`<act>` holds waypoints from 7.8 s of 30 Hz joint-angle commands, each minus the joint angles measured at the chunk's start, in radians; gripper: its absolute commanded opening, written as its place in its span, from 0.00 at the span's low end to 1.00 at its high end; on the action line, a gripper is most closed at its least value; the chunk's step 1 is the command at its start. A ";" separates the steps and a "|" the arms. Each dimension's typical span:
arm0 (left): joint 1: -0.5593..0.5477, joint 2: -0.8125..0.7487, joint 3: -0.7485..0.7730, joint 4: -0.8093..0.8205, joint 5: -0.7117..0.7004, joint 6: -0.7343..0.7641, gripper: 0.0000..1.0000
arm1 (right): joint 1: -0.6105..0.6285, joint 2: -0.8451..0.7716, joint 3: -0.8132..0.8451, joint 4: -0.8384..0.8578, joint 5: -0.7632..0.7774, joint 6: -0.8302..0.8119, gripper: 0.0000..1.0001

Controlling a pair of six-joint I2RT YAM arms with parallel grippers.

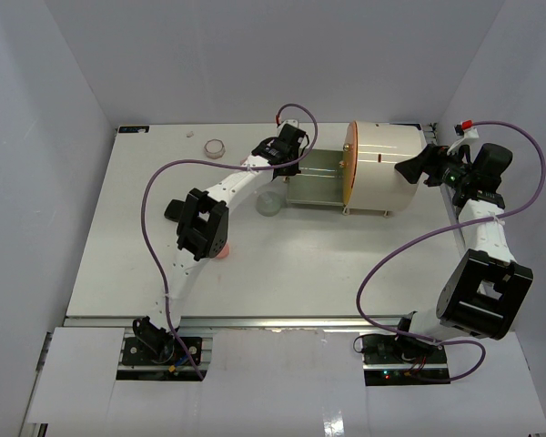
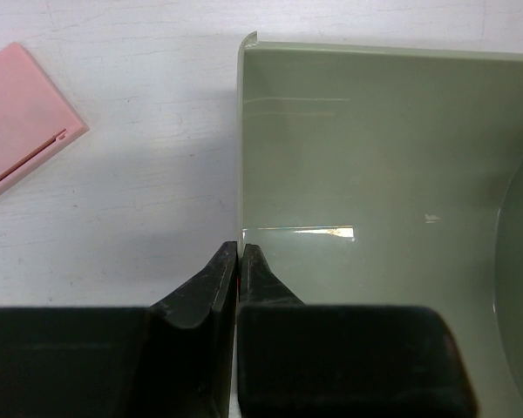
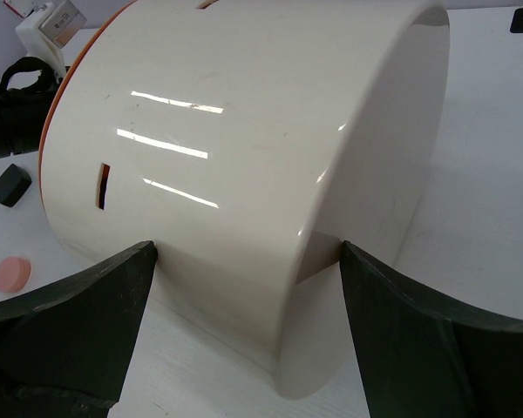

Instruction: Organize the makeup

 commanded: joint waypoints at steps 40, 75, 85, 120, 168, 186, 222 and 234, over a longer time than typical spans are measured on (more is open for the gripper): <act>-0.087 -0.123 0.054 0.122 0.051 -0.022 0.00 | 0.040 0.024 -0.048 -0.111 0.002 -0.027 0.90; -0.059 -0.044 0.104 0.127 0.372 -0.174 0.00 | 0.040 0.012 -0.059 -0.112 0.004 -0.046 0.90; -0.067 -0.041 0.095 0.146 0.395 -0.189 0.00 | 0.040 0.013 -0.054 -0.112 0.012 -0.050 0.90; -0.083 -0.154 0.013 0.188 0.383 -0.171 0.62 | -0.049 -0.047 0.071 -0.241 0.055 -0.144 0.90; 0.301 -1.663 -1.524 0.426 0.201 0.259 0.98 | 1.066 0.649 0.946 -0.741 0.779 -0.482 0.90; 0.302 -1.742 -1.547 0.438 0.250 0.267 0.98 | 0.967 0.533 0.781 -0.693 1.087 -0.679 0.29; 0.302 -1.725 -1.553 0.441 0.261 0.261 0.98 | 0.813 0.536 0.646 -0.652 0.700 -0.623 0.17; 0.302 -1.724 -1.553 0.443 0.261 0.262 0.98 | 0.779 0.565 0.676 -0.652 0.673 -0.610 0.22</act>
